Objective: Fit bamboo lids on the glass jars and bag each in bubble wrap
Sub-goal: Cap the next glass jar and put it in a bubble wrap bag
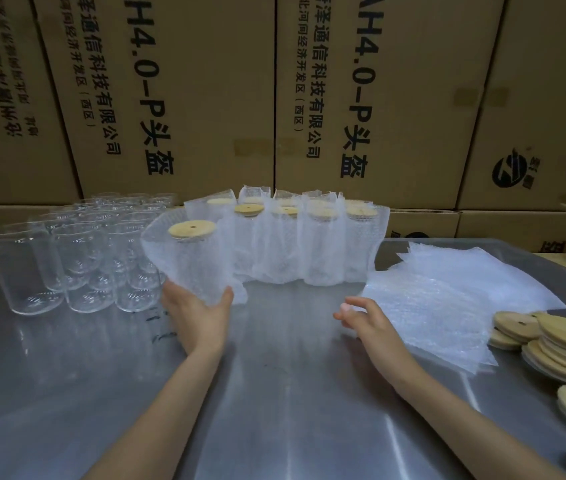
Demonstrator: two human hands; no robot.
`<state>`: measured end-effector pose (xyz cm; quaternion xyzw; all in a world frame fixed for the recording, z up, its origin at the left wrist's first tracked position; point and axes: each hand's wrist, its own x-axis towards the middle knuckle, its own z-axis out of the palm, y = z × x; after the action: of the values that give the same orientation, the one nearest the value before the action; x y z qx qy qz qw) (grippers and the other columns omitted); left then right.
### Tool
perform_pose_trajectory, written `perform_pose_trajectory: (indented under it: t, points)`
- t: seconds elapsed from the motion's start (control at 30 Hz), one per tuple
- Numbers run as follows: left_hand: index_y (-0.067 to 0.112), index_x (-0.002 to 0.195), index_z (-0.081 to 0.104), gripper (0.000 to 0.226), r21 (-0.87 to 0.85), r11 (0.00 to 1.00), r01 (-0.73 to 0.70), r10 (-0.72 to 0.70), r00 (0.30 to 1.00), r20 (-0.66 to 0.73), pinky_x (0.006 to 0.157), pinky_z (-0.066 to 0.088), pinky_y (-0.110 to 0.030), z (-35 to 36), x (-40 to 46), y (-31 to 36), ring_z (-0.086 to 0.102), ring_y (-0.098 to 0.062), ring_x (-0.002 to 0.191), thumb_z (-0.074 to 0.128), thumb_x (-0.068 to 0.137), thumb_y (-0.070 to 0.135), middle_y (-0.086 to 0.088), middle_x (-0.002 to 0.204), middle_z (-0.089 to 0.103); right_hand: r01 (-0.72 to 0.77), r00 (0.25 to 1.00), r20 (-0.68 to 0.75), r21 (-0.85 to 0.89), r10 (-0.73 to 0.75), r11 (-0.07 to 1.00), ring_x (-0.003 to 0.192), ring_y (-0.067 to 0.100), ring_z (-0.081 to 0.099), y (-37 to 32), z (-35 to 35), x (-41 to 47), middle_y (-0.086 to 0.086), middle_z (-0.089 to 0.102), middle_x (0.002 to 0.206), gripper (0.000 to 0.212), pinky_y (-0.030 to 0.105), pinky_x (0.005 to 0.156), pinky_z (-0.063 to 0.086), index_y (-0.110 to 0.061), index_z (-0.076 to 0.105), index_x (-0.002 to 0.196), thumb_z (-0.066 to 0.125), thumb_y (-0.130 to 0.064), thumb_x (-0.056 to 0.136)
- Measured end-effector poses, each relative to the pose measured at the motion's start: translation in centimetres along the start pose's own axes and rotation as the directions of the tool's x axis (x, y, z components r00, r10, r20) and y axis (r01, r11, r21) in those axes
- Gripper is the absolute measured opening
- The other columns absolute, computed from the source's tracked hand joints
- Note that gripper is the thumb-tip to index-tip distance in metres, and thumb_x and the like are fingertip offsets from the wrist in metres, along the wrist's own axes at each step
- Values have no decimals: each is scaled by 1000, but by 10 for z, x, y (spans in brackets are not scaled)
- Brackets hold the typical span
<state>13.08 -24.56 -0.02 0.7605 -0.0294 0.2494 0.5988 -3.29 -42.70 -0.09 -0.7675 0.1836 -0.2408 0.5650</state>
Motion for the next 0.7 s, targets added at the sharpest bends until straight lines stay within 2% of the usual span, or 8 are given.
perform_pose_trajectory:
  t: [0.13, 0.23, 0.33, 0.4, 0.5, 0.7]
  points:
    - [-5, 140, 25, 94, 58, 997, 53, -49, 997, -67, 97, 39, -53, 19, 22, -4, 38, -44, 127, 82, 72, 27, -28, 140, 32, -15, 999, -52, -123, 8, 992, 103, 8, 59, 9, -16, 26, -3, 64, 118, 24, 25, 83, 41, -31, 50, 118, 51, -41, 97]
    - [-3, 141, 25, 93, 35, 996, 81, -77, 993, -87, 98, 38, -53, 34, 34, -7, 36, -43, 128, 82, 73, 24, -26, 142, 30, -53, 991, -132, -268, 17, 962, 92, 7, 57, 16, -28, 45, -10, 62, 109, 32, 26, 79, 40, -25, 50, 126, 50, -40, 98]
    - [-5, 141, 24, 92, 30, 997, 74, -70, 992, -103, 100, 35, -50, 48, 44, -8, 32, -41, 131, 81, 74, 22, -27, 144, 29, -120, 969, -247, -420, 14, 899, 96, 15, 54, 26, -36, 60, -2, 62, 119, 35, 31, 82, 38, -20, 50, 128, 49, -39, 98]
    - [-6, 140, 27, 90, 28, 997, 76, -73, 990, -119, 100, 35, -50, 56, 52, -11, 34, -43, 128, 82, 74, 21, -29, 142, 32, -156, 948, -317, -442, 9, 883, 106, 20, 54, 31, -41, 67, 0, 62, 125, 36, 32, 83, 36, -19, 51, 128, 50, -37, 98]
    - [-5, 141, 26, 91, 27, 996, 83, -78, 986, -145, 103, 32, -49, 66, 64, -16, 34, -42, 128, 82, 74, 20, -29, 142, 32, -190, 940, -342, -468, 21, 863, 120, 22, 52, 36, -48, 77, -1, 58, 133, 39, 34, 88, 37, -19, 48, 132, 50, -38, 97]
    - [-1, 143, 23, 93, 38, 992, 121, -114, 983, -144, 102, 37, -55, 84, 82, -24, 39, -48, 123, 81, 74, 23, -28, 142, 30, -153, 944, -331, -449, -4, 880, 124, 22, 51, 39, -52, 94, 0, 55, 136, 45, 42, 100, 39, -21, 42, 138, 52, -34, 96]
